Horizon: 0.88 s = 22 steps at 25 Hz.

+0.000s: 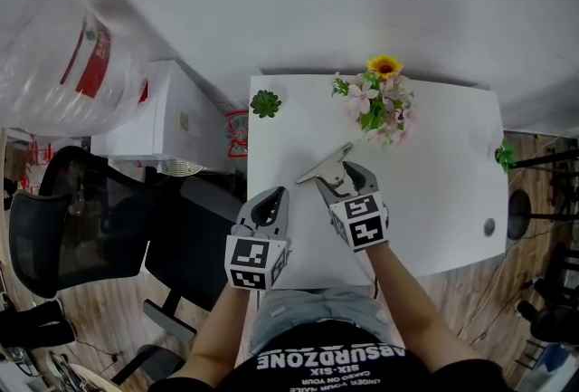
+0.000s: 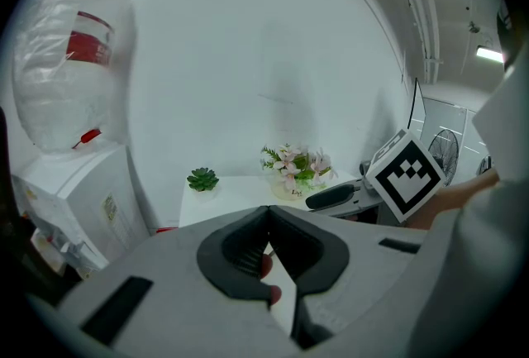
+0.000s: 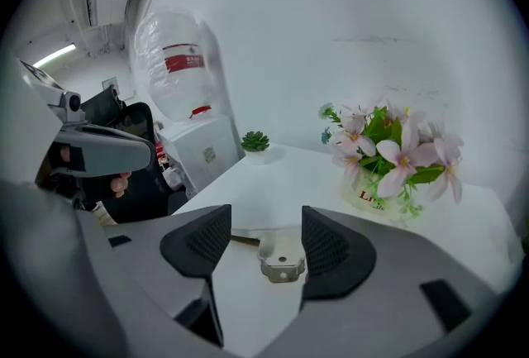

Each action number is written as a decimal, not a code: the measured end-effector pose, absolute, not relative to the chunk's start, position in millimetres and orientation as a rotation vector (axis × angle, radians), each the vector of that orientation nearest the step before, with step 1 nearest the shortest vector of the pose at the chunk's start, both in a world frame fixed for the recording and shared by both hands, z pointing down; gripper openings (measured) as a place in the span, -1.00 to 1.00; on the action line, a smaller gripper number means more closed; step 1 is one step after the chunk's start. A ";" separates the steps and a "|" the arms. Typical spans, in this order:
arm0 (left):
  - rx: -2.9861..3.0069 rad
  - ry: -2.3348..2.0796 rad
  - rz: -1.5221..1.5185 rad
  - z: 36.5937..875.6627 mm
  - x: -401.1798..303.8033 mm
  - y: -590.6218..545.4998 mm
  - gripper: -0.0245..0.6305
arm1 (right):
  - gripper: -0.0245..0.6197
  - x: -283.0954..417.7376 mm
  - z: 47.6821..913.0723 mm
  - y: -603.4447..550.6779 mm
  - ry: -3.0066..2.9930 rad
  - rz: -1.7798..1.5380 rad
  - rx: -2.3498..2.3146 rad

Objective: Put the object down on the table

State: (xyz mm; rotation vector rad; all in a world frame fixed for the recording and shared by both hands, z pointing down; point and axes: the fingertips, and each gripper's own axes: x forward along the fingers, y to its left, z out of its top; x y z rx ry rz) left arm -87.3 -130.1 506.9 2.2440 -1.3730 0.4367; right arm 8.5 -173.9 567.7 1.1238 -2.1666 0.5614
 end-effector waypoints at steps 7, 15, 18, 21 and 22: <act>2.255 -1.377 0.428 499.8 -83.5 -121.4 -0.91 | -0.31 13.6 539.1 -163.4 -2.208 0.543 1.193; 2.273 -1.383 0.414 489.2 -78.1 -112.2 -0.91 | -0.79 17.2 501.9 -150.7 -2.275 0.495 1.278; 2.279 -1.387 0.410 485.3 -75.2 -110.4 -0.91 | -0.90 18.8 495.6 -145.7 -2.285 0.489 1.289; 2.288 -1.390 0.401 482.2 -72.1 -107.0 -0.91 | -0.93 20.3 493.1 -138.7 -2.295 0.498 1.297; 2.291 -1.389 0.399 481.3 -70.8 -105.6 -0.91 | -0.93 20.7 492.4 -136.2 -2.298 0.504 1.297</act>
